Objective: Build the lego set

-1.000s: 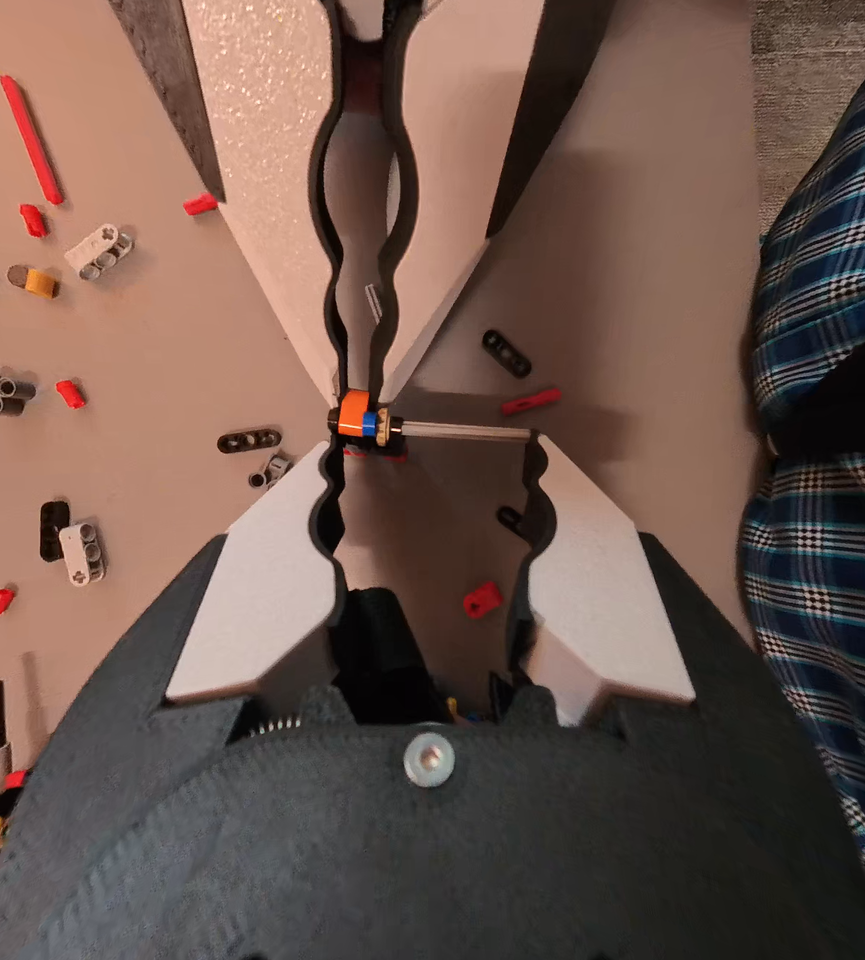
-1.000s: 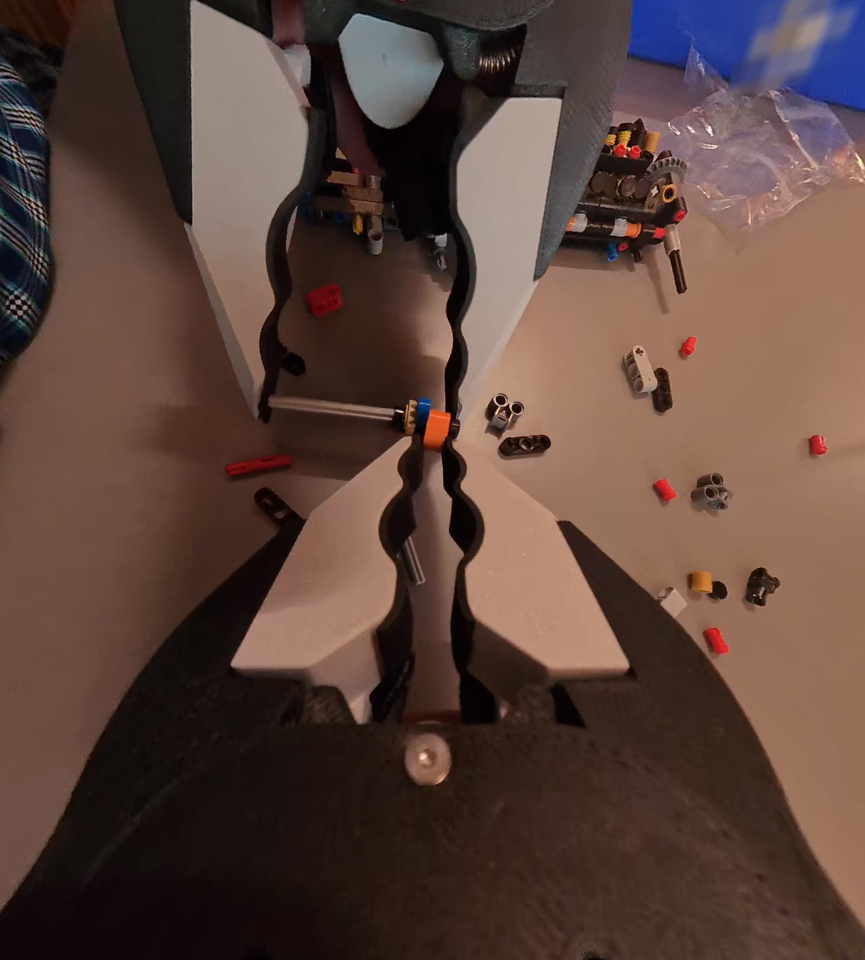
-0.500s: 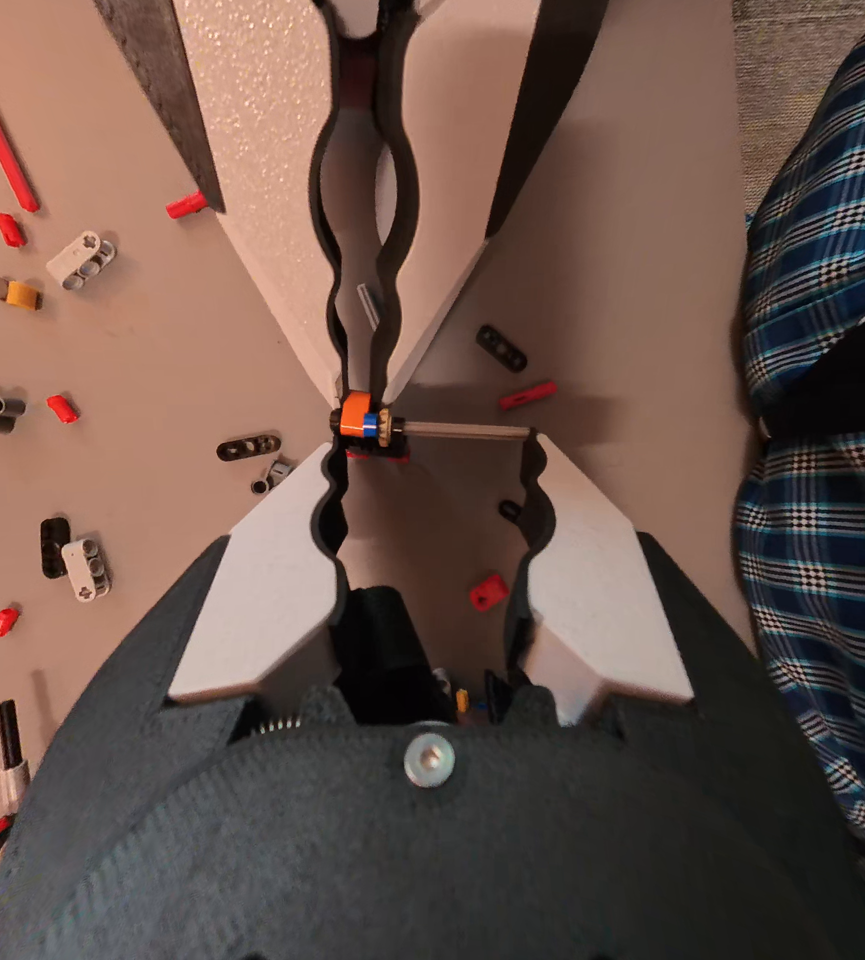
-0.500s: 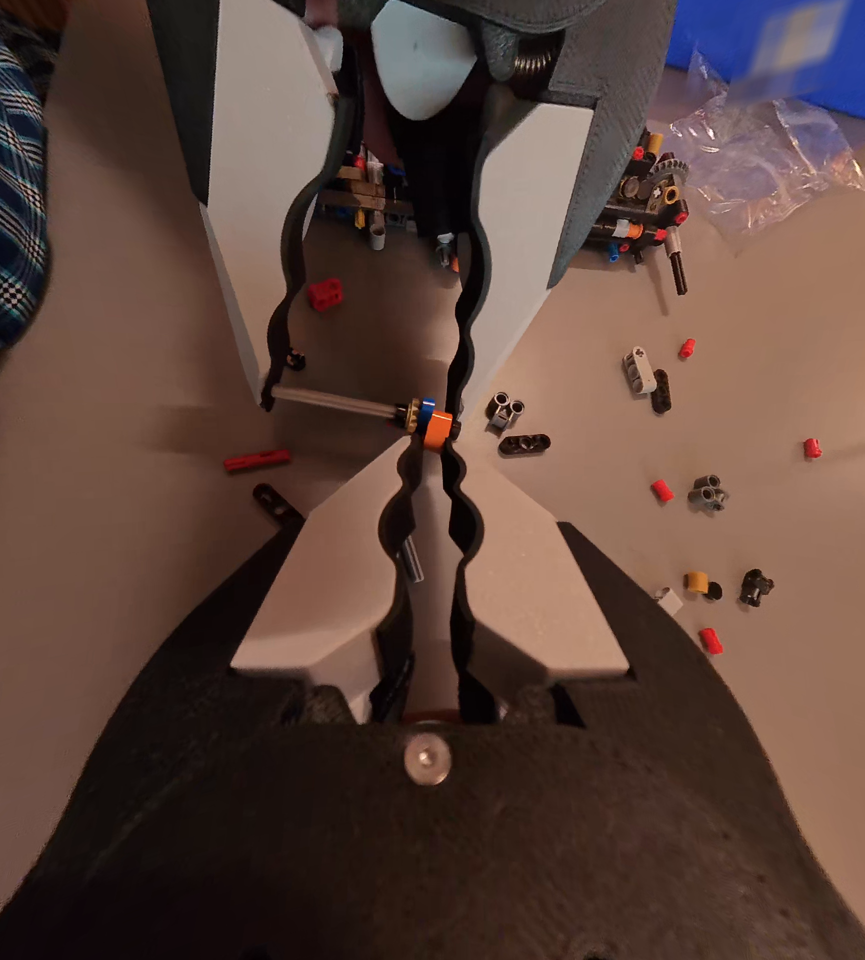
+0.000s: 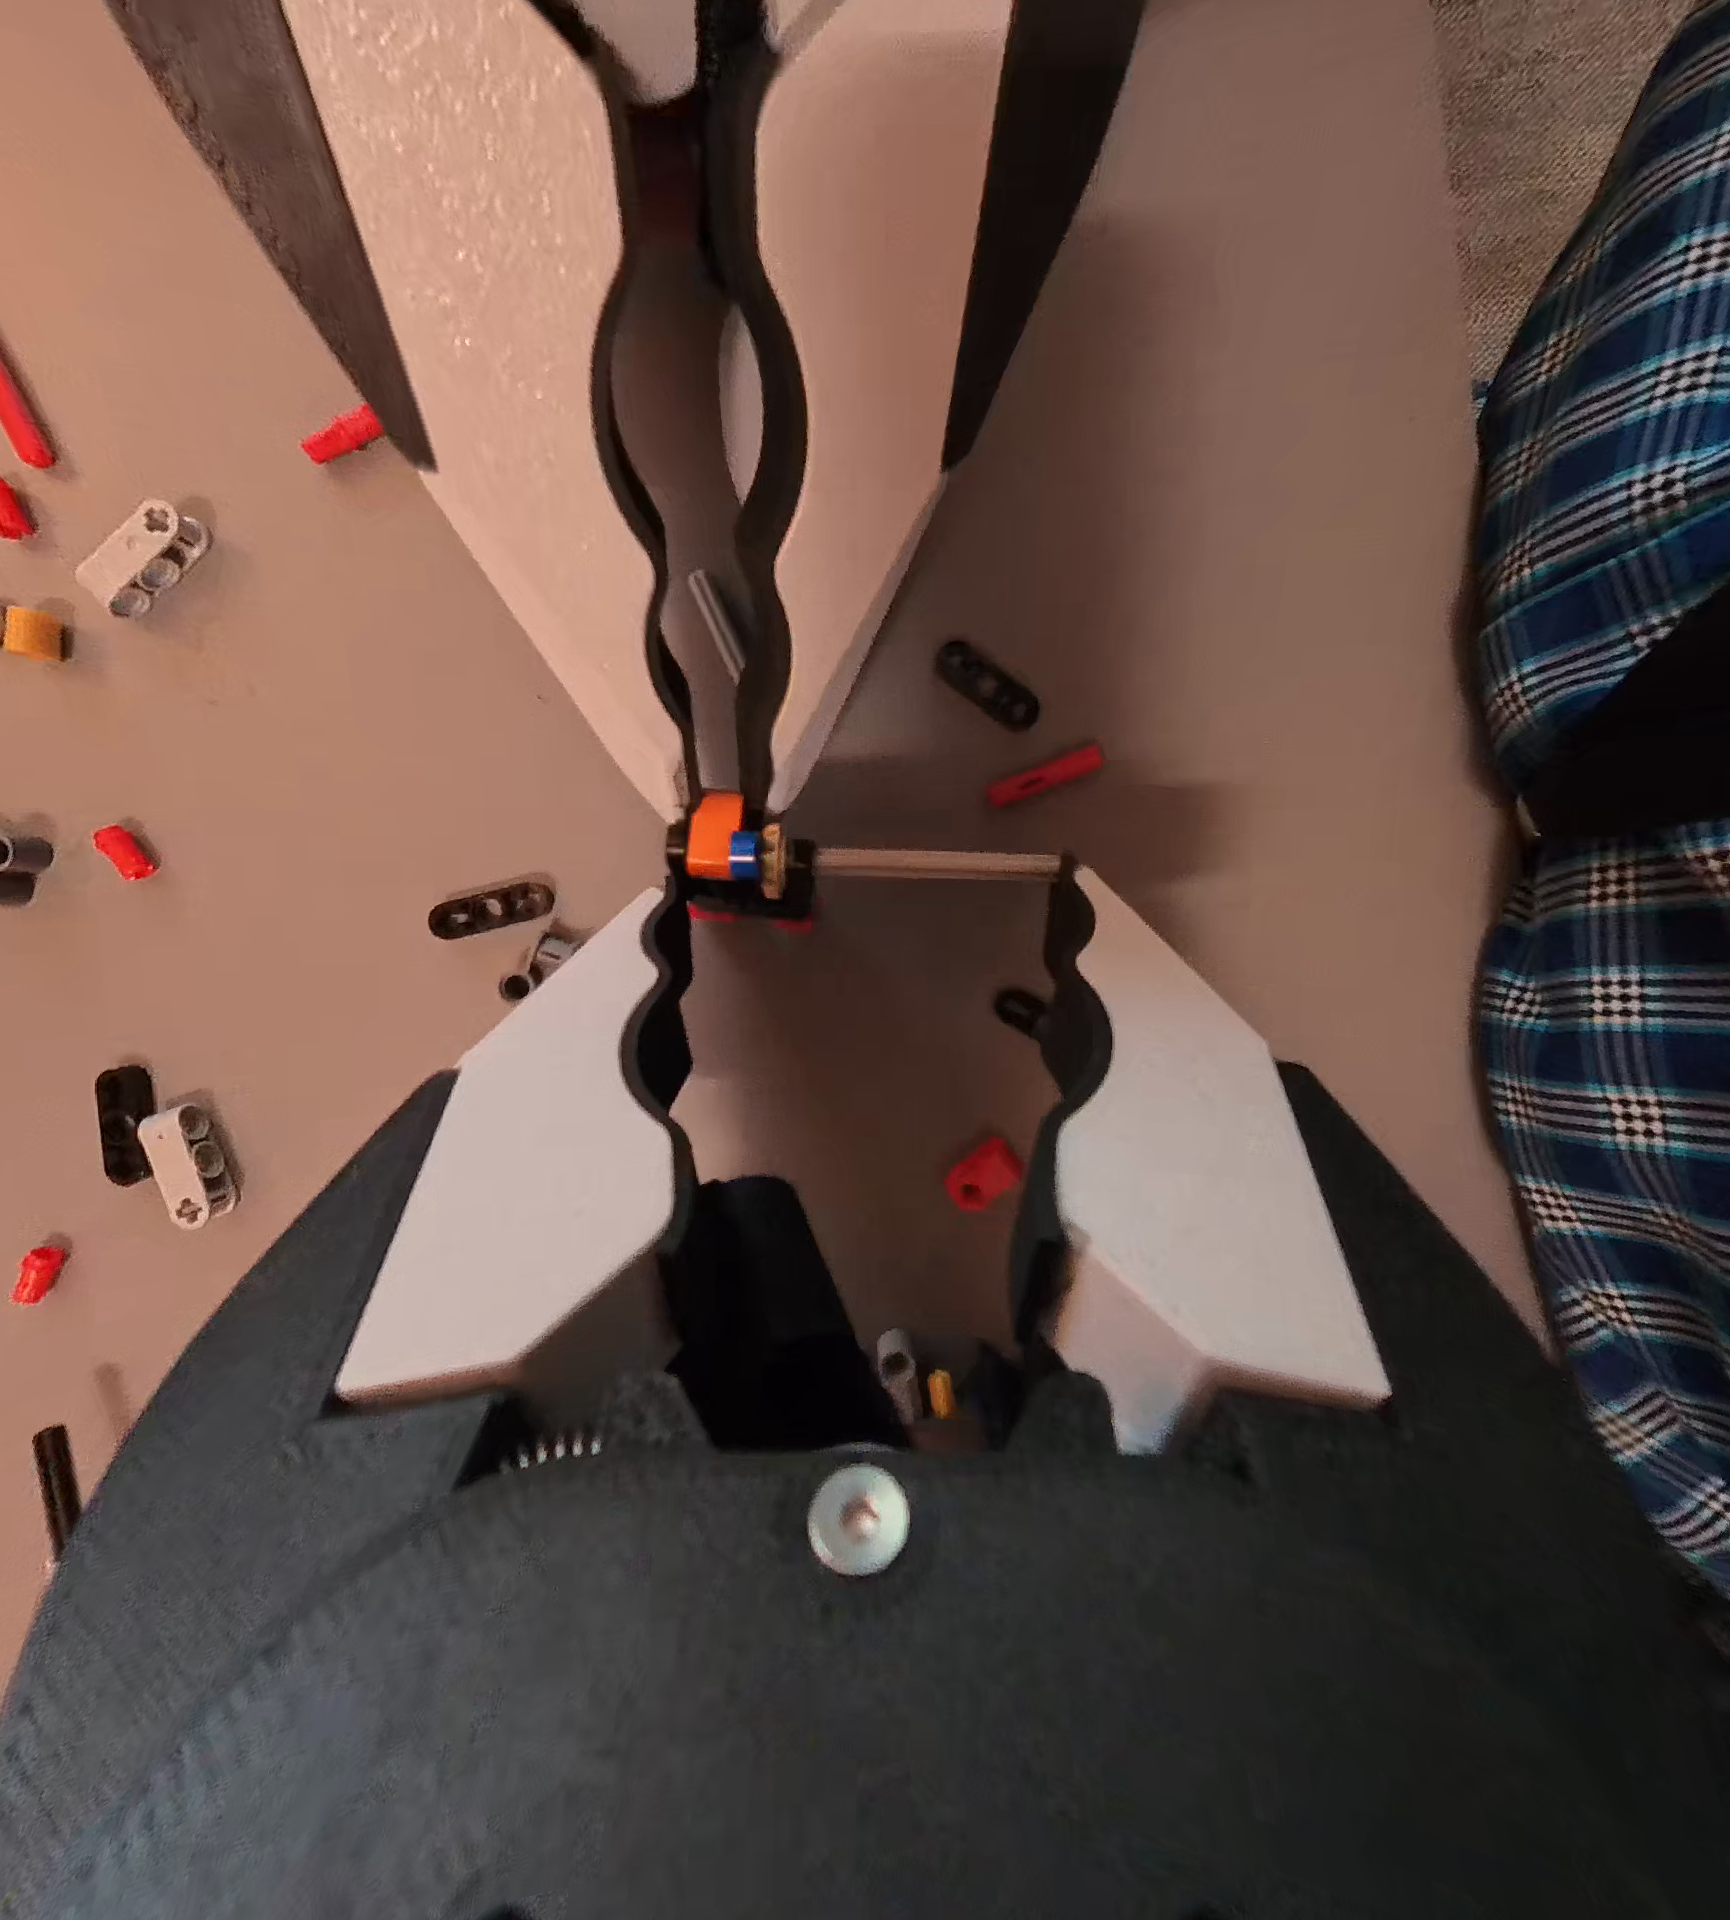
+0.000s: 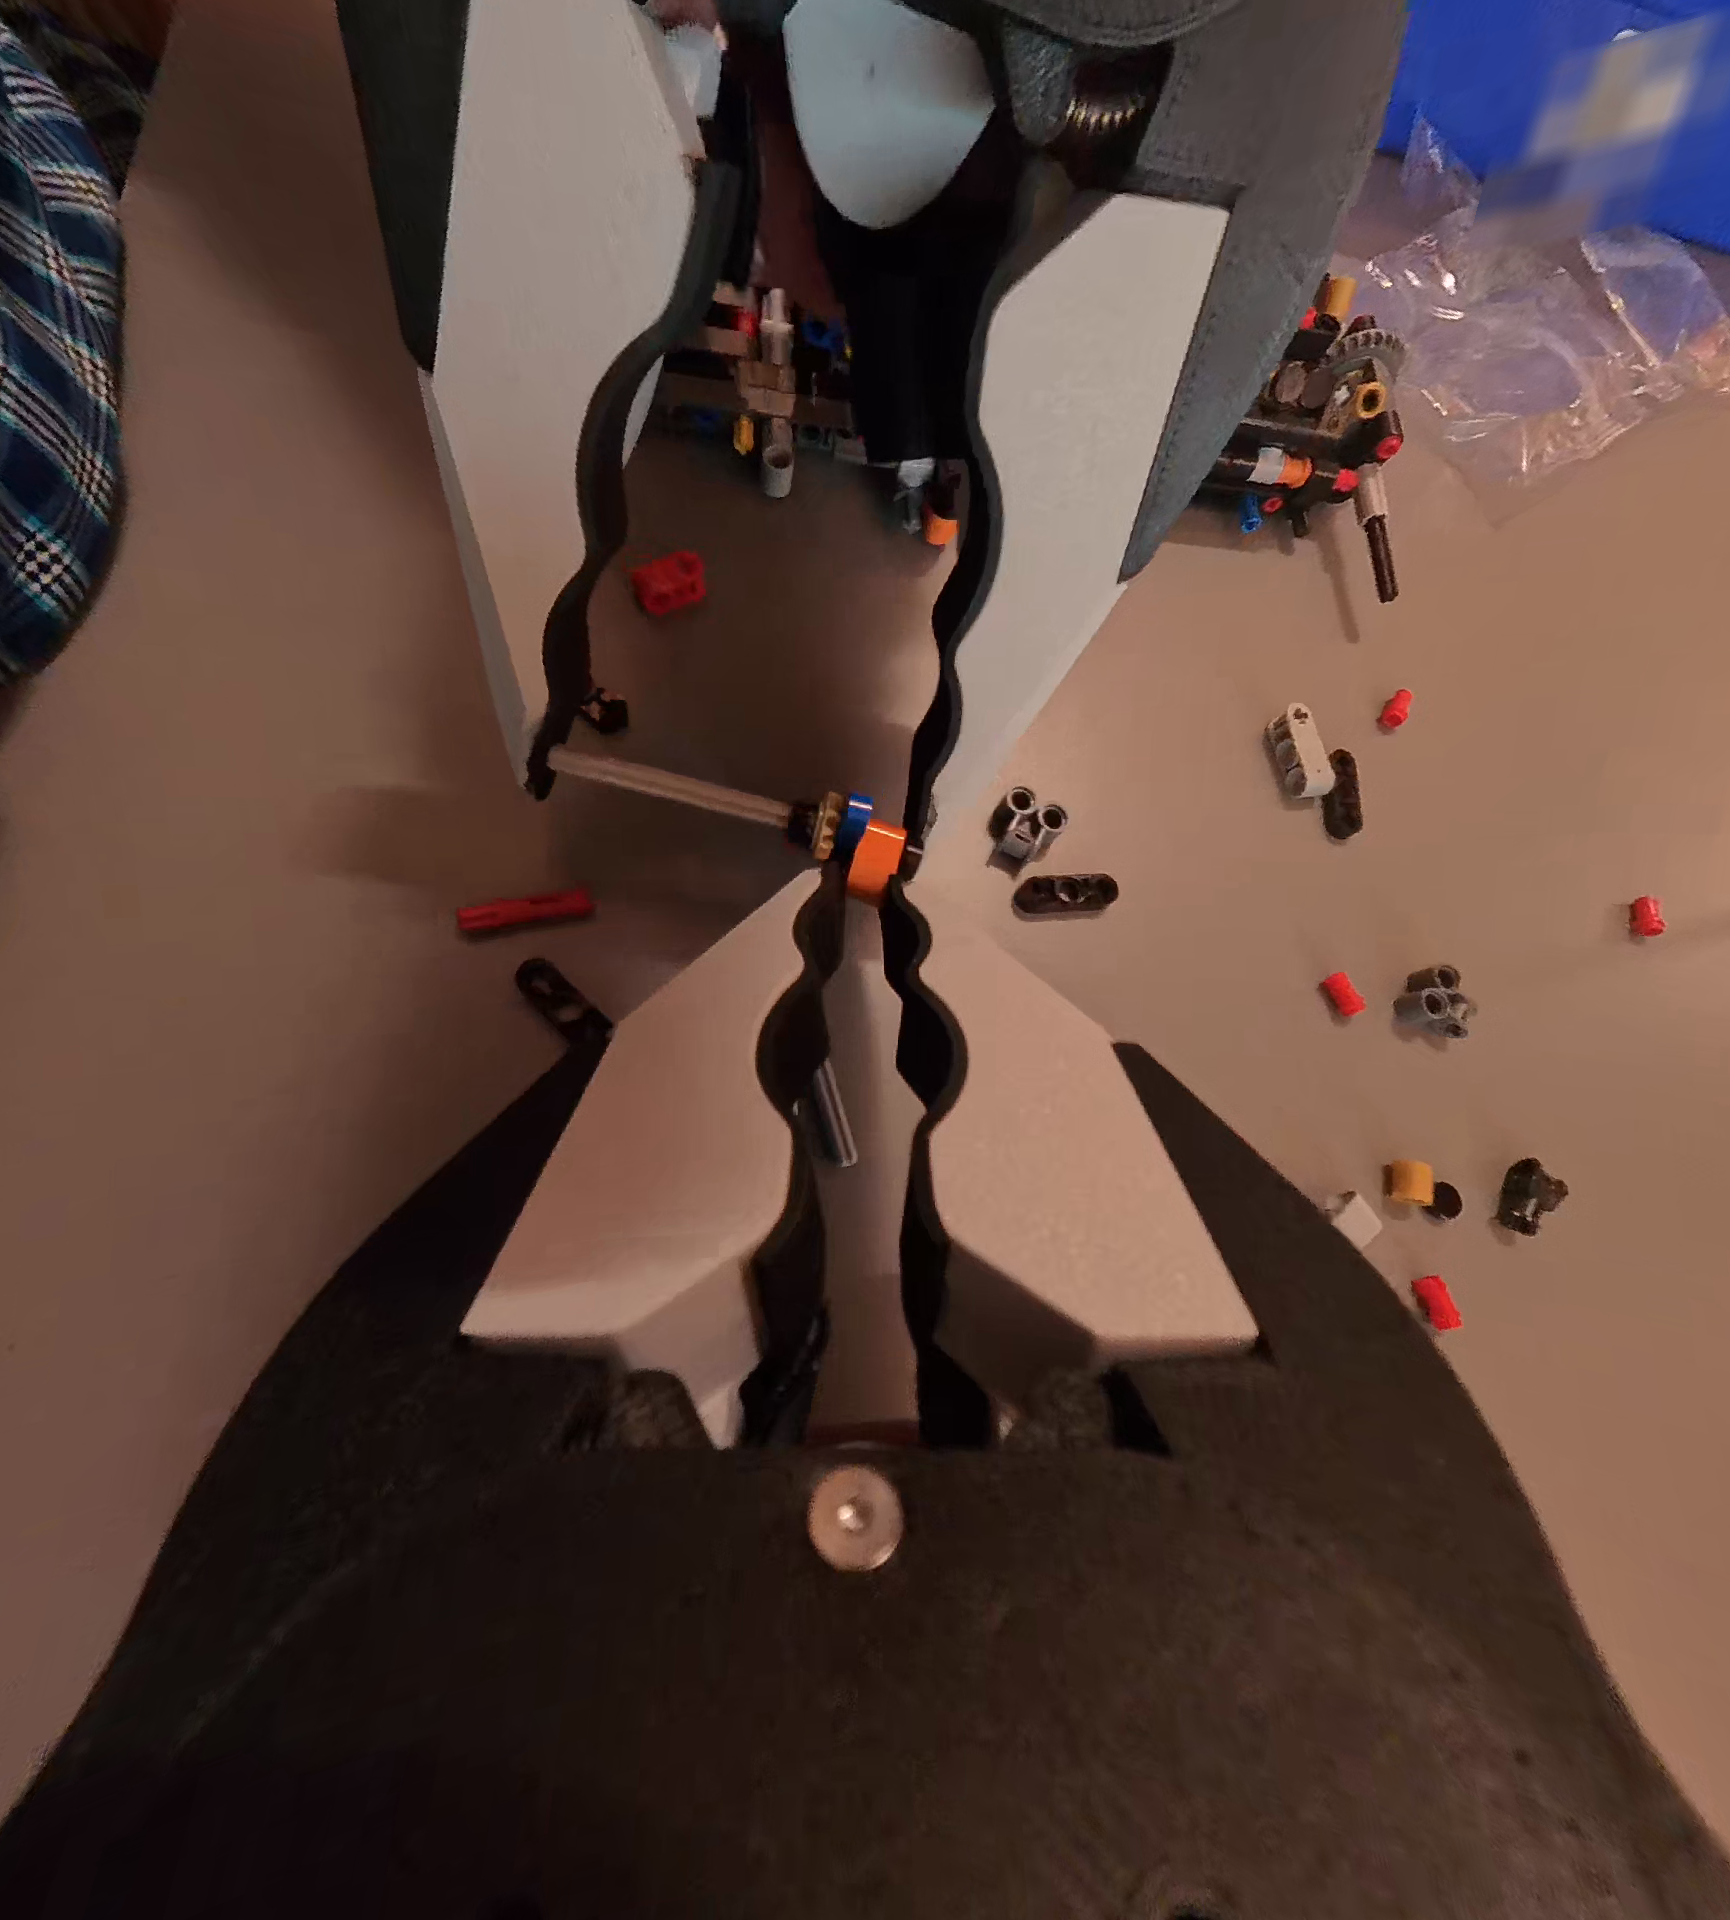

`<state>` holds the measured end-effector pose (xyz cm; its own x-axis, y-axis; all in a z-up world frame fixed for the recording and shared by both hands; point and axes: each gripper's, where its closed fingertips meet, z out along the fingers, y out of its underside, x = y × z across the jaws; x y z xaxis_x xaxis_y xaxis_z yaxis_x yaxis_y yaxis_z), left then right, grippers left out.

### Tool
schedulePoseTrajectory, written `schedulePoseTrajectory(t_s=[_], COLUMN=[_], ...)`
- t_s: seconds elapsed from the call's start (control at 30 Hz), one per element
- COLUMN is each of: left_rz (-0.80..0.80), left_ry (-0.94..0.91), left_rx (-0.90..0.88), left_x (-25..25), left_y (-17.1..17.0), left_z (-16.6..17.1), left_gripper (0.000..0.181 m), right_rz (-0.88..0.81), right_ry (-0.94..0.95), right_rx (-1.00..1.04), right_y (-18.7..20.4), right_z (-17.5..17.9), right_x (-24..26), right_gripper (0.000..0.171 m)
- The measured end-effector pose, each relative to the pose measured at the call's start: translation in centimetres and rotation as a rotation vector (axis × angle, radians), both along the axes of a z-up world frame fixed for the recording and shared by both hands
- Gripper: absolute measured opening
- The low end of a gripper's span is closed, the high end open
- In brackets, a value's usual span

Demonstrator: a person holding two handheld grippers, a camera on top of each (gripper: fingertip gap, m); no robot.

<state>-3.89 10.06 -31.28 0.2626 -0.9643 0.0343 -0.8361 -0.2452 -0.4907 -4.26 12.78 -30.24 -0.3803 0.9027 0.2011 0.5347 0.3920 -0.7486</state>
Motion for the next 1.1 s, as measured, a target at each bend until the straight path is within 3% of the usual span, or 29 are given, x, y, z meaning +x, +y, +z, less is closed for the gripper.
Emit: schedulePoseTrajectory(t_s=[0.43,1.1], left_rz=[0.035,0.036], left_ry=[-0.062,-0.071], left_rx=[0.099,0.173], left_x=[0.70,0.80], left_y=[0.55,0.30], left_z=[0.20,0.43], left_gripper=[0.076,0.069], right_rz=[0.000,0.008], right_ry=[0.010,0.043], right_rx=[0.005,-0.018], right_y=[0.19,0.11], right_z=[0.00,0.67], right_x=[-0.10,-0.12], right_gripper=[0.005,0.005])
